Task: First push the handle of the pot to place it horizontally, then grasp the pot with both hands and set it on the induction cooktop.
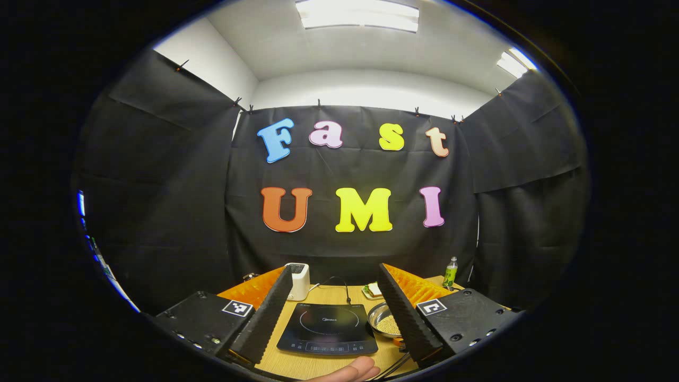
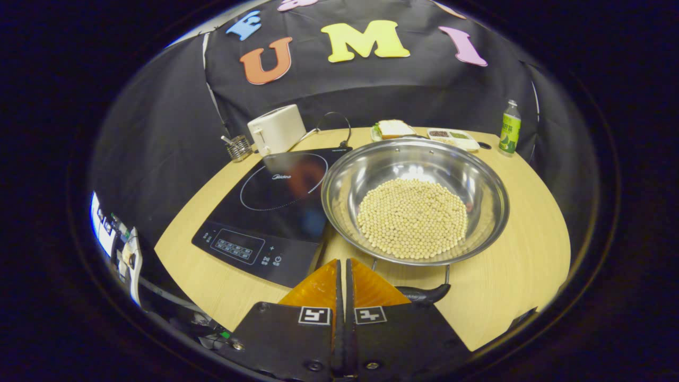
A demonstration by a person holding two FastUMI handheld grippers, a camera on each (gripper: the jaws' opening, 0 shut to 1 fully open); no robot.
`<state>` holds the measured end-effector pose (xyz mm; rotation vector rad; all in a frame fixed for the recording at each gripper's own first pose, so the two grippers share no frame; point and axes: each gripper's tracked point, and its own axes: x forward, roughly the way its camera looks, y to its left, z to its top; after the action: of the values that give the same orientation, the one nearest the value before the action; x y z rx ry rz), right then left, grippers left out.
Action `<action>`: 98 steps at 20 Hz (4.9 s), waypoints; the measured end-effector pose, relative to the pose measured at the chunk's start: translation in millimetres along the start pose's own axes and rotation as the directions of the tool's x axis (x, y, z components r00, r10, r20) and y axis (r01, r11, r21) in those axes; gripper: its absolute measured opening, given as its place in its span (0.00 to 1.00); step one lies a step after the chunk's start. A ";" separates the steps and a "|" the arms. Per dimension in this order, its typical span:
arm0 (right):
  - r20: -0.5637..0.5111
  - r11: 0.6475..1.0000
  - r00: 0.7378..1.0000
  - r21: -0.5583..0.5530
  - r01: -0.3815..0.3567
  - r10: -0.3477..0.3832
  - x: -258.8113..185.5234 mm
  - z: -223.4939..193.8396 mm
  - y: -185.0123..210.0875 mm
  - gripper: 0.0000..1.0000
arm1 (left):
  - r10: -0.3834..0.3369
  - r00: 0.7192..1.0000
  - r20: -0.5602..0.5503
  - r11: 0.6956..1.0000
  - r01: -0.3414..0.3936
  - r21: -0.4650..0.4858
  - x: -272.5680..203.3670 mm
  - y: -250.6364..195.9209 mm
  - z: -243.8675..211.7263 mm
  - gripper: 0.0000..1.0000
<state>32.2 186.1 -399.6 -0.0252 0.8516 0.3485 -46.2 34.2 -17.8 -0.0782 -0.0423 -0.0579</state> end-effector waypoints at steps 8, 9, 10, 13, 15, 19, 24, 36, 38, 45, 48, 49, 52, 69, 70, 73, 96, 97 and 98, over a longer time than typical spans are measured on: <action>-0.007 1.000 1.000 0.019 0.000 0.000 -6.5 -3.0 -13.4 0.04 | -0.005 1.000 0.004 1.000 0.005 0.021 2.7 -10.9 -1.5 0.96; -0.008 1.000 1.000 0.015 0.003 -0.003 -7.4 -4.1 -16.2 0.01 | -0.004 1.000 0.007 1.000 0.004 0.022 2.4 -12.2 -0.6 0.96; -0.007 1.000 1.000 0.013 0.005 -0.005 -8.6 -3.5 -19.2 0.00 | -0.007 1.000 0.010 1.000 0.006 0.022 3.2 -14.1 -0.3 0.96; -0.016 1.000 1.000 0.027 -0.015 0.016 -11.3 -6.1 -26.5 0.01 | -0.013 1.000 0.015 1.000 0.012 0.023 1.8 -17.6 0.0 0.96; -0.018 0.999 1.000 0.039 -0.023 0.023 -13.0 -5.9 -32.3 0.01 | 0.002 1.000 0.015 1.000 -0.003 0.026 2.9 -16.4 -0.5 0.96; -0.029 0.999 0.999 0.032 -0.027 0.028 -15.0 -7.0 -42.2 0.00 | 0.000 1.000 -0.001 0.999 0.000 0.032 7.0 -21.7 -5.9 0.96; -0.046 1.000 0.999 0.008 -0.024 0.024 -19.0 -5.6 -64.6 0.00 | -0.022 1.000 -0.006 0.999 0.023 0.034 7.4 -29.3 -7.6 0.96; -0.061 1.000 0.998 0.019 0.000 0.001 -22.4 -0.2 -128.3 0.04 | -0.024 1.000 -0.013 0.999 0.025 0.038 16.8 -40.3 -7.6 0.96; -0.064 1.000 0.998 0.023 -0.004 0.006 -22.3 0.4 -134.3 0.01 | -0.036 0.999 -0.013 0.999 0.037 0.040 19.0 -43.7 -9.6 0.96; -0.061 0.995 0.996 -0.075 0.059 -0.063 -22.3 9.0 -168.4 0.04 | -0.023 1.000 -0.017 0.999 0.023 0.024 29.1 -38.5 -17.0 0.96; -0.043 0.988 0.993 -0.118 0.102 -0.108 -20.2 16.2 -185.0 0.04 | -0.025 0.999 -0.025 1.000 0.025 0.010 31.6 -38.8 -22.1 0.96; -0.036 0.984 0.992 -0.129 0.119 -0.125 -20.3 17.8 -190.8 0.04 | -0.020 0.999 -0.027 1.000 0.021 0.011 32.8 -37.4 -23.3 0.96; -0.022 0.978 0.988 -0.143 0.151 -0.156 -17.6 24.7 -205.0 0.04 | -0.005 1.000 -0.029 1.000 0.005 0.022 34.0 -34.6 -28.4 0.96; 0.048 0.966 0.965 -0.025 0.258 -0.256 18.4 59.5 -263.8 0.04 | -0.065 0.988 -0.137 0.997 0.070 0.027 82.6 -66.2 -76.9 0.96; 0.051 0.966 0.965 -0.024 0.259 -0.258 21.1 63.2 -267.2 0.04 | -0.068 0.986 -0.150 0.997 0.072 0.022 89.3 -68.7 -81.2 0.96; 0.059 0.965 0.964 -0.013 0.260 -0.259 28.5 72.8 -277.5 0.04 | -0.082 0.980 -0.179 0.996 0.086 0.013 109.5 -76.4 -94.5 0.96; 0.276 0.954 0.919 -0.020 0.299 -0.282 -37.9 153.0 -281.0 0.87 | -0.080 0.857 -0.509 0.996 0.053 -0.067 221.9 -118.9 -260.2 0.95; 0.268 0.956 0.923 -0.026 0.294 -0.276 -33.5 152.9 -280.2 0.87 | -0.082 0.840 -0.536 0.996 0.056 -0.064 221.8 -120.6 -271.3 0.95; 0.265 0.956 0.925 -0.028 0.291 -0.274 -28.4 154.6 -279.5 0.87 | -0.083 0.824 -0.561 0.996 0.059 -0.061 223.6 -122.8 -281.9 0.96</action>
<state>215.2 -61.1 -308.8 -0.1601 0.5659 0.1038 180.7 -122.9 -279.2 -0.0981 0.5535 -0.1558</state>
